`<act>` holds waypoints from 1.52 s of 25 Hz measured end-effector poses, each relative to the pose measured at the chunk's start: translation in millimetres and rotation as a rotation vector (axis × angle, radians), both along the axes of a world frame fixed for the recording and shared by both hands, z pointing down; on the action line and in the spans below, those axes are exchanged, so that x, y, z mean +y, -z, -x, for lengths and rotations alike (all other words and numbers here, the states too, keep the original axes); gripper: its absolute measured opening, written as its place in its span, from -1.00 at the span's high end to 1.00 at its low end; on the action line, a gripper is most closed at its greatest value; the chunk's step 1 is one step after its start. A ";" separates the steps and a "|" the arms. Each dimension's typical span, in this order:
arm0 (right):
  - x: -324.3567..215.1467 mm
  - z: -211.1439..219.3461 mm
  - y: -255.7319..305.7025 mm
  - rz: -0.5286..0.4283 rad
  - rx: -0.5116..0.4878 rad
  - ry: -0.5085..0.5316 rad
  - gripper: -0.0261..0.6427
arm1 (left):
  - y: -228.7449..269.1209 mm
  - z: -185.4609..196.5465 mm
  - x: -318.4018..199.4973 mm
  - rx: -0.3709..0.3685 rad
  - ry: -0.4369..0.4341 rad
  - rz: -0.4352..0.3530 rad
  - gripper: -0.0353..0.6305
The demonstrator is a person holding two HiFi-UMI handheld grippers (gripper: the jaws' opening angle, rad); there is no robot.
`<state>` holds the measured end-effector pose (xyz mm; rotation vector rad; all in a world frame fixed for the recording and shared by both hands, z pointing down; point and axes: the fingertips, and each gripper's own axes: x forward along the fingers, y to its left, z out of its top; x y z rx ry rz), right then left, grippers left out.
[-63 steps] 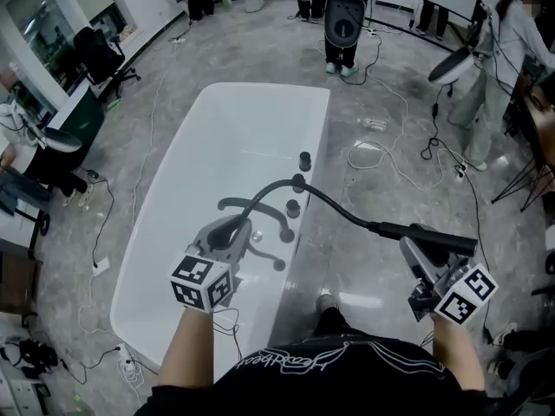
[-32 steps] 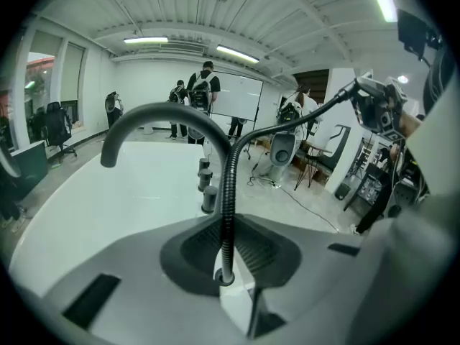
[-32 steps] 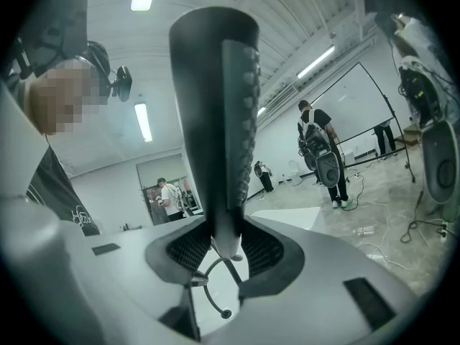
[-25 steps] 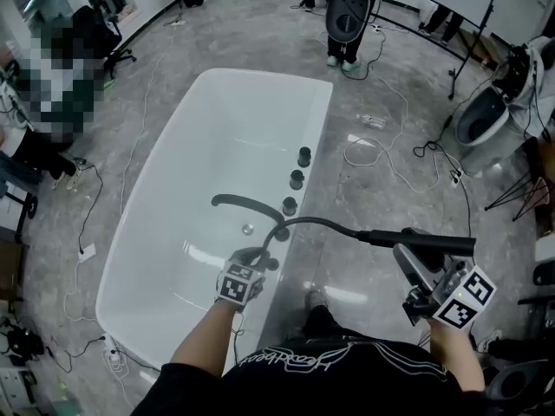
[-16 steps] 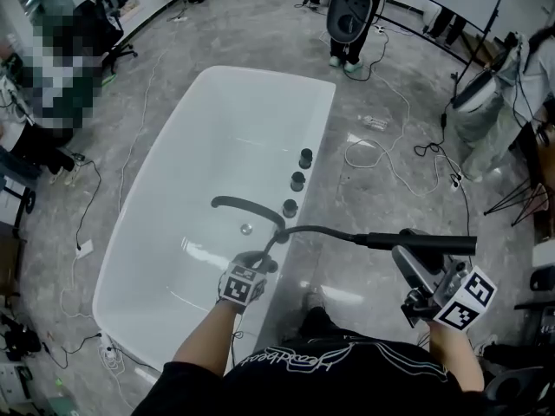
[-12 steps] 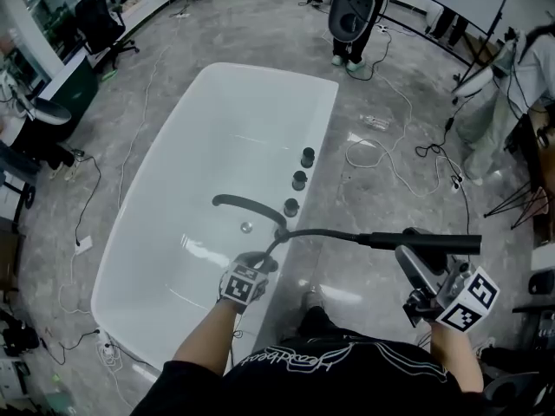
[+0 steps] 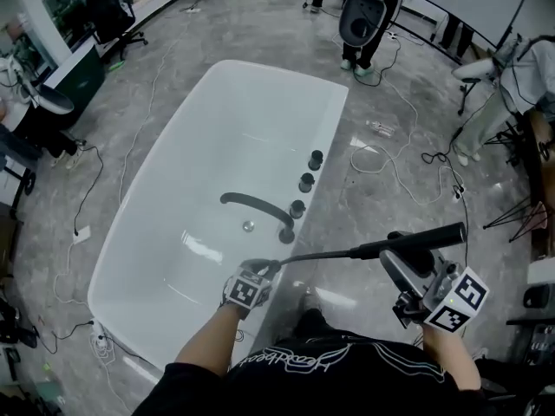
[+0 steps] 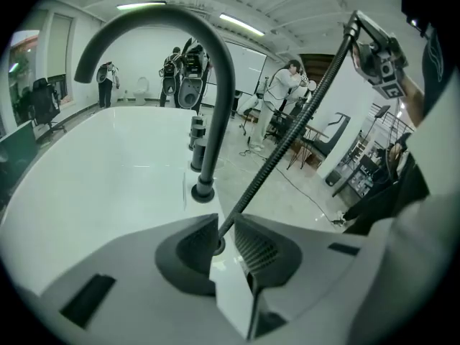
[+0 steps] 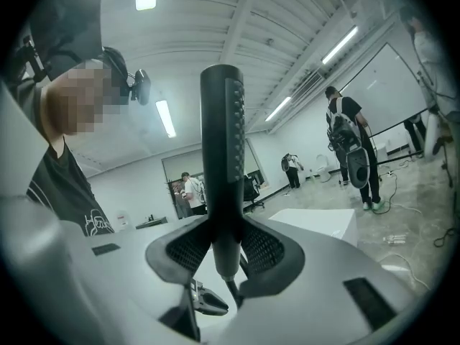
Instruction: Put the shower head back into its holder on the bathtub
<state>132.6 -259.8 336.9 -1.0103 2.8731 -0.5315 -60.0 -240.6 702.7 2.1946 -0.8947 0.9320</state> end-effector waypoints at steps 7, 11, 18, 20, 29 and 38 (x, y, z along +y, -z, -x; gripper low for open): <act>0.2 32.1 -12.1 0.023 0.018 0.076 0.52 | 21.9 14.3 -0.6 0.072 0.090 -0.043 0.74; -0.4 48.4 -19.4 0.019 0.049 0.110 0.52 | 46.3 21.2 -0.3 0.096 0.134 -0.085 0.86; 0.9 72.2 -38.5 0.019 0.110 0.166 0.52 | 108.5 28.1 8.4 0.178 0.192 -0.180 0.88; 5.6 88.6 -45.4 0.019 0.125 0.181 0.52 | 128.2 37.6 18.1 0.205 0.192 -0.210 0.88; 11.0 133.7 -69.0 0.027 0.161 0.236 0.52 | 193.1 55.7 49.7 0.273 0.202 -0.294 0.88; 17.7 165.3 -111.3 -0.017 0.296 0.274 0.52 | 226.1 72.7 76.7 0.314 0.230 -0.326 0.88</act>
